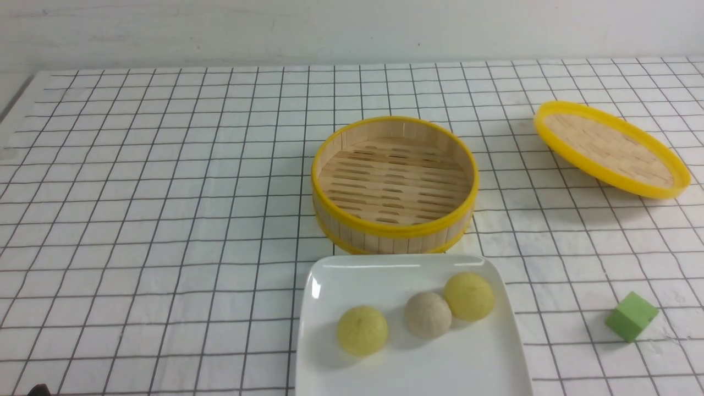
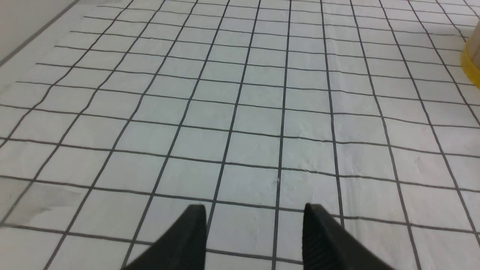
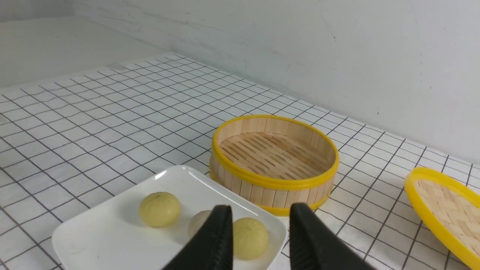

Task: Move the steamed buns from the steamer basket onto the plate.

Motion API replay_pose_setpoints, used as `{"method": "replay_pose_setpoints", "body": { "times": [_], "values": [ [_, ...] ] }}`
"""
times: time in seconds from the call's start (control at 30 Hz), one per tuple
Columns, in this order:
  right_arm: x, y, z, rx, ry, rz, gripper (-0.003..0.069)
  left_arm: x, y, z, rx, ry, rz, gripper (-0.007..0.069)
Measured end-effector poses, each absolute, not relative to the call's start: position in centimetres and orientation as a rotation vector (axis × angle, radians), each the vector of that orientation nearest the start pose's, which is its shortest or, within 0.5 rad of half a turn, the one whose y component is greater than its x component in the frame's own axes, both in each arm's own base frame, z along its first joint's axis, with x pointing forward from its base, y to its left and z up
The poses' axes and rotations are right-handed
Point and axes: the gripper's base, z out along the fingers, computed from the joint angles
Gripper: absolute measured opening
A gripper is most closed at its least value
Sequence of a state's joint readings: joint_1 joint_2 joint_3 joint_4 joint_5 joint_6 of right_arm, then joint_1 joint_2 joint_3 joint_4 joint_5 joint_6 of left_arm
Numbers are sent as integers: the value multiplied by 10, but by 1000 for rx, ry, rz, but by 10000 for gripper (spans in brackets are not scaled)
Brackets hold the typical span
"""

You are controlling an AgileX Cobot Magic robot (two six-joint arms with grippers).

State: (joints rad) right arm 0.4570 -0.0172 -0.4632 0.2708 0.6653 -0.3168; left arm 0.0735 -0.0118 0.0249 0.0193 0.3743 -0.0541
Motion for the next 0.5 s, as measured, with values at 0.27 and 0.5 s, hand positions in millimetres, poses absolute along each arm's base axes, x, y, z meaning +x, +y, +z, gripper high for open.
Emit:
{"method": "replay_pose_setpoints", "body": {
  "times": [0.27, 0.5],
  "values": [
    [0, 18, 299, -572, 1569, 439, 239, 52, 5, 172, -107, 1868, 34, 373],
    [35, 25, 230, -570, 1645, 303, 239, 52, 5, 172, -107, 1868, 34, 373]
  ]
}}
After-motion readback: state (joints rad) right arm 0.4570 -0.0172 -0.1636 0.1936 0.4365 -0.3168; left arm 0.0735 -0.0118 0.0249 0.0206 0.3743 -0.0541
